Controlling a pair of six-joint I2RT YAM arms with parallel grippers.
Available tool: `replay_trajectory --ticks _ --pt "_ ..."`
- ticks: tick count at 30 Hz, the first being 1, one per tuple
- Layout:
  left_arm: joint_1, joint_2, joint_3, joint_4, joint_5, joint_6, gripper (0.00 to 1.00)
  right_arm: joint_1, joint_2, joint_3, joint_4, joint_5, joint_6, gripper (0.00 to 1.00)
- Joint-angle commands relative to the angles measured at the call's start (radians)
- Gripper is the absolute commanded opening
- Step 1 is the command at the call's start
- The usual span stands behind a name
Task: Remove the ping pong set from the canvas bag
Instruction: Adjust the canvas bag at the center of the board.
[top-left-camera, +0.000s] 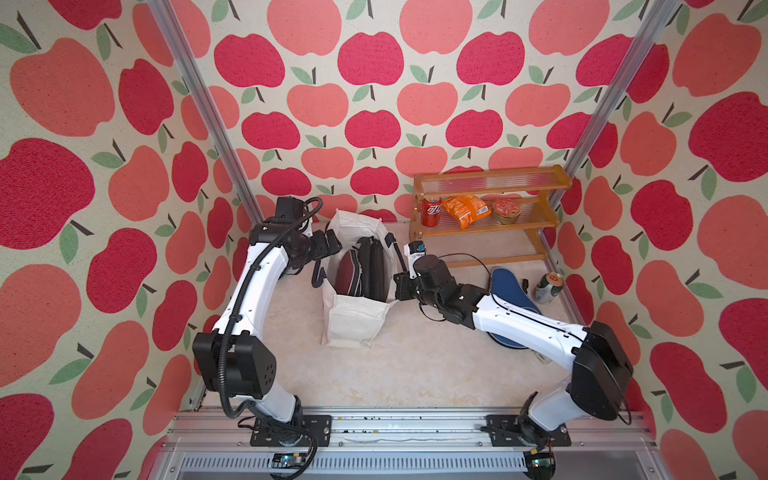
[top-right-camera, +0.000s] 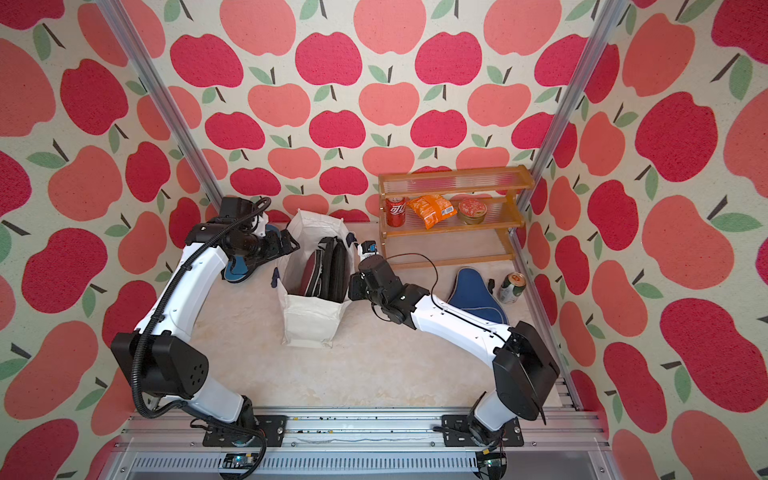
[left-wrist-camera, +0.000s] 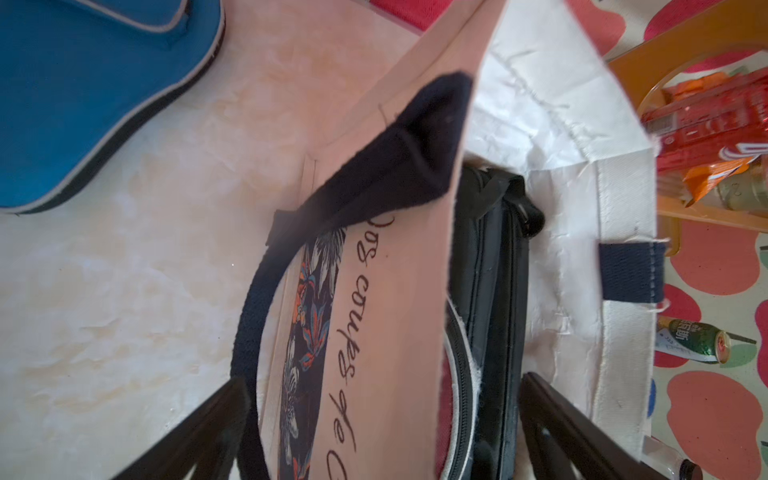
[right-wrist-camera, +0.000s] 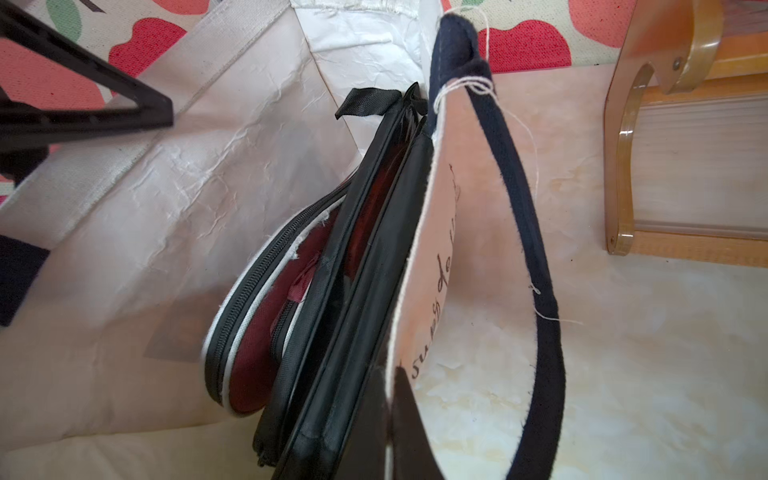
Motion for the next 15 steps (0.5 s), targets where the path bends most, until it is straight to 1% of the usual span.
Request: replay_trajectory --ticks 1,2,3,4,5,8,12,15 --pt "-0.025 0.011 -0.048 0.047 0.006 -0.025 0.8 -0.005 -0.033 -0.041 0.008 -0.037 -0.02 0.0" --pt "-0.035 0.017 -0.058 0.057 -0.002 -0.027 0.6 -0.006 -0.036 -0.049 0.017 -0.04 -0.019 0.0" --pt "-0.041 0.022 -0.065 0.068 -0.005 -0.029 0.33 -0.007 -0.039 -0.058 0.027 -0.042 -0.018 0.0" --pt "-0.047 0.029 -0.061 0.074 -0.014 -0.032 0.03 -0.008 -0.04 -0.062 0.033 -0.042 -0.019 0.0" --pt "-0.053 0.042 -0.055 0.077 -0.022 -0.032 0.0 -0.009 -0.042 -0.066 0.039 -0.043 -0.021 0.0" --pt "-0.064 0.099 0.009 0.059 -0.039 0.001 0.0 -0.025 -0.041 -0.079 0.049 -0.052 -0.024 0.0" --pt "-0.074 0.175 0.141 -0.002 -0.03 0.057 0.0 -0.05 -0.033 -0.083 0.069 -0.111 0.005 0.0" --pt "-0.075 0.199 0.231 -0.022 -0.019 0.084 0.0 -0.047 -0.027 -0.081 0.087 -0.106 0.027 0.0"
